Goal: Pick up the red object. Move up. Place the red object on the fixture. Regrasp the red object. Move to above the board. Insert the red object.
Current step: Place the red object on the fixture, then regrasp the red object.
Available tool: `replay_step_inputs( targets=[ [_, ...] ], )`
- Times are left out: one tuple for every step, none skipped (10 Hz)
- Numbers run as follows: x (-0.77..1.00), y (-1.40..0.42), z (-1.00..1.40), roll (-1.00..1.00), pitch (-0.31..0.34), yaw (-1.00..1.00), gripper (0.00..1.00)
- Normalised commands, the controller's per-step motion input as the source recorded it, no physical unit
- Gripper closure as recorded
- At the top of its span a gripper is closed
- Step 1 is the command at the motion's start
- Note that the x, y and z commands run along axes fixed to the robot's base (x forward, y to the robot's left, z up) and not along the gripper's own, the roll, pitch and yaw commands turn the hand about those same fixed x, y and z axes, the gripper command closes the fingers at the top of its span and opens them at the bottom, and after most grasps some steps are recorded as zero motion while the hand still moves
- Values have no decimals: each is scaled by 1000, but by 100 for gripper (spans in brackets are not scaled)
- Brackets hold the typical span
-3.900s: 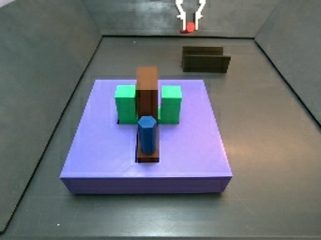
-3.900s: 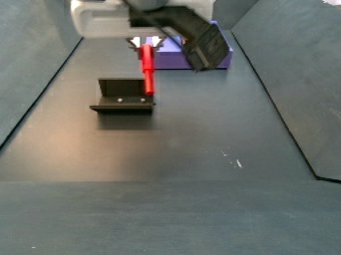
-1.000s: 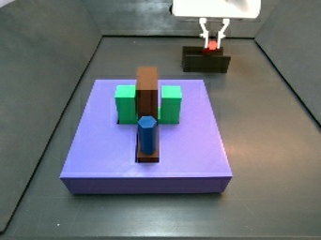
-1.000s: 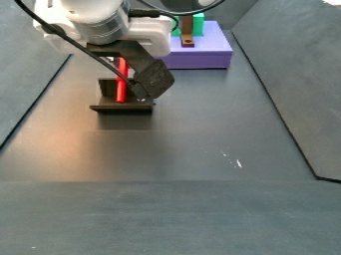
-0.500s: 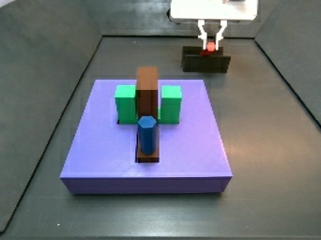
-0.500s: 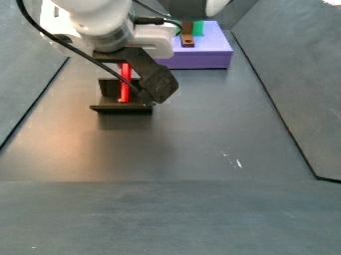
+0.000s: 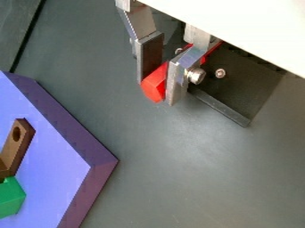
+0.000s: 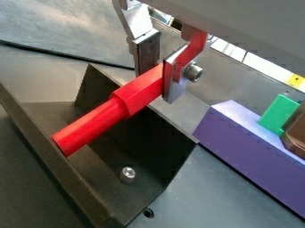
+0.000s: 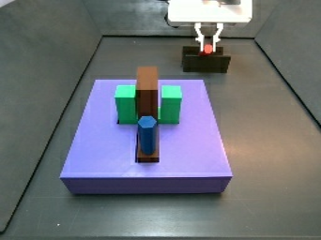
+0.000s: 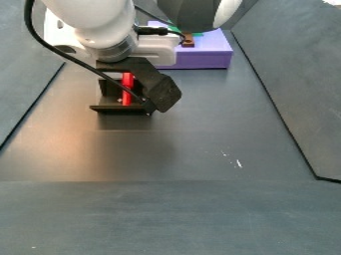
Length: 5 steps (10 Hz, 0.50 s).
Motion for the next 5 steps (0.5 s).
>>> replay_step_inputs(
  targets=[
    [0, 143, 0, -166, 0, -29, 100],
    [29, 0, 0, -3, 0, 0, 100],
    [0, 0, 0, 0, 0, 0, 100],
    [0, 0, 0, 0, 0, 0, 0],
    [11, 0, 206, 423, -26, 0, 0]
  ],
)
